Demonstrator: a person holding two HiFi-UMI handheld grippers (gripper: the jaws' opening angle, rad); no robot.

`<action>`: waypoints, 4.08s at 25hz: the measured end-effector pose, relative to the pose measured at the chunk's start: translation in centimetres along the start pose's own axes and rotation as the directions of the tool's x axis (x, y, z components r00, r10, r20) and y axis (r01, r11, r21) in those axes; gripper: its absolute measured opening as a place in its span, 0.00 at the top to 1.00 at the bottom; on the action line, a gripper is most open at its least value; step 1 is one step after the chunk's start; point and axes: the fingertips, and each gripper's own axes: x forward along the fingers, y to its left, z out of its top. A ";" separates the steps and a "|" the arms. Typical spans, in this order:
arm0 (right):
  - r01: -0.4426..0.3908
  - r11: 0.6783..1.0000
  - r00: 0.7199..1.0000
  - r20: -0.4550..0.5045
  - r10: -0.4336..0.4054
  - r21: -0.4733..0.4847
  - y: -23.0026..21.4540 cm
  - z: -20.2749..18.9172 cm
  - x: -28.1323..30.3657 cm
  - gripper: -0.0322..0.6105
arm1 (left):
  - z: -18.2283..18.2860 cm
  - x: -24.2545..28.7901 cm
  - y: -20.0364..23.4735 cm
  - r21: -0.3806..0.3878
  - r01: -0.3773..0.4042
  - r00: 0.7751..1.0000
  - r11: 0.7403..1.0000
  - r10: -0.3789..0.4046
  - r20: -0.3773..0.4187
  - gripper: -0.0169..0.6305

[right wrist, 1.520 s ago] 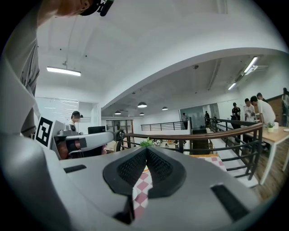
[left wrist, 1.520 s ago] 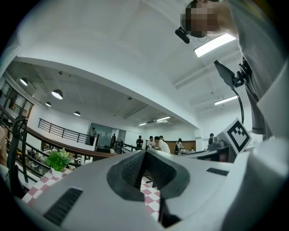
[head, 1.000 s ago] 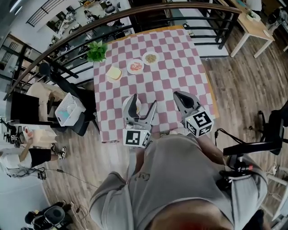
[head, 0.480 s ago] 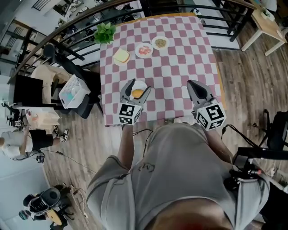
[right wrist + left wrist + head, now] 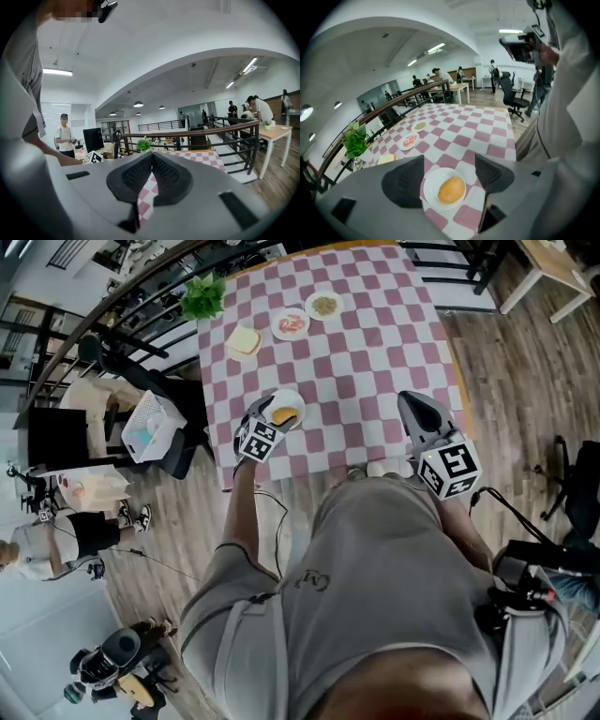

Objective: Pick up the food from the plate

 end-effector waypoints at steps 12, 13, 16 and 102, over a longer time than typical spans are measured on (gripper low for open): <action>0.078 0.997 0.995 -0.063 -0.077 0.019 -1.3 -1.8 -3.0 0.93 | -9.3 7.1 -1.7 0.283 0.235 0.927 0.930 -0.126 -0.355 0.44; 0.082 0.996 0.995 -0.067 -0.080 0.018 -1.3 -1.9 -3.2 0.93 | -9.8 7.6 -1.7 0.299 0.254 0.917 0.920 -0.130 -0.378 0.44; 0.095 0.995 0.993 -0.076 -0.094 0.011 -1.6 -2.0 -3.6 0.93 | -11.5 9.4 -1.5 0.332 0.308 0.890 0.892 -0.146 -0.432 0.43; -0.131 0.983 0.988 0.068 0.141 -0.131 2.3 8.2 8.7 0.93 | 22.2 -20.3 -0.2 -0.340 -0.194 0.589 0.920 0.386 0.710 0.47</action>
